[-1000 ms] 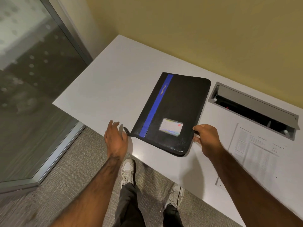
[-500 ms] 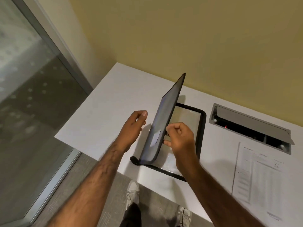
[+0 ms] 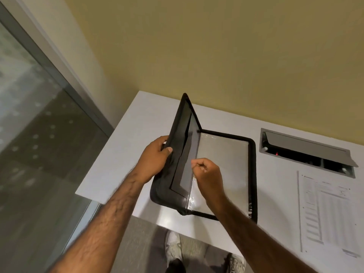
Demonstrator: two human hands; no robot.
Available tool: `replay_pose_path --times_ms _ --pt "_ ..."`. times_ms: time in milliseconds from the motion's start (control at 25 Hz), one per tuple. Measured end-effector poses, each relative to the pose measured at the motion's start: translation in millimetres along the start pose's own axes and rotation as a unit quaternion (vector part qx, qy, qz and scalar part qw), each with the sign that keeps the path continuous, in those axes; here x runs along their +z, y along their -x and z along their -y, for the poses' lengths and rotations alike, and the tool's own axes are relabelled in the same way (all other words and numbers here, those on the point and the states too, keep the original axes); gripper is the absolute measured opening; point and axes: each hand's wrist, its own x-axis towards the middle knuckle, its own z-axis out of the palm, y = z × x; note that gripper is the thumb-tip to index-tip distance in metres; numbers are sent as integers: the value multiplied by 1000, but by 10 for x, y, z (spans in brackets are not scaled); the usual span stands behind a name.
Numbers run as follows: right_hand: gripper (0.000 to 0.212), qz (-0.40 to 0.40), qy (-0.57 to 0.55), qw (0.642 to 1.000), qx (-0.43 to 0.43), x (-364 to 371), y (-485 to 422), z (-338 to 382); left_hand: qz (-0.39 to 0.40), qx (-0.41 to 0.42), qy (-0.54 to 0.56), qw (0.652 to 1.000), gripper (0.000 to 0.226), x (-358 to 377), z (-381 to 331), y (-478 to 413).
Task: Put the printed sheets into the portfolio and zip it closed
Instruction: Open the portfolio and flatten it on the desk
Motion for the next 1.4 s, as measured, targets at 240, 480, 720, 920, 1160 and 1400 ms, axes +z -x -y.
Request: replay_pose_path --times_ms 240,480,720,920,1160,1400 --pt "30 -163 160 958 173 -765 -306 -983 -3 -74 75 994 32 -534 659 -295" --pt "39 -161 224 914 296 -958 -150 -1416 -104 -103 13 989 28 -787 1056 -605" --pt "52 -134 199 938 252 -677 -17 -1357 -228 -68 -171 956 29 -603 1193 -477" --pt "49 -99 295 930 197 -624 11 -1284 -288 -55 -327 898 47 -387 1470 -419" --pt "81 72 472 876 63 -535 -37 -1526 -52 89 -497 862 72 249 1754 -270" --pt "79 83 506 857 55 -558 -8 -1696 21 75 -530 844 76 484 2046 -252"
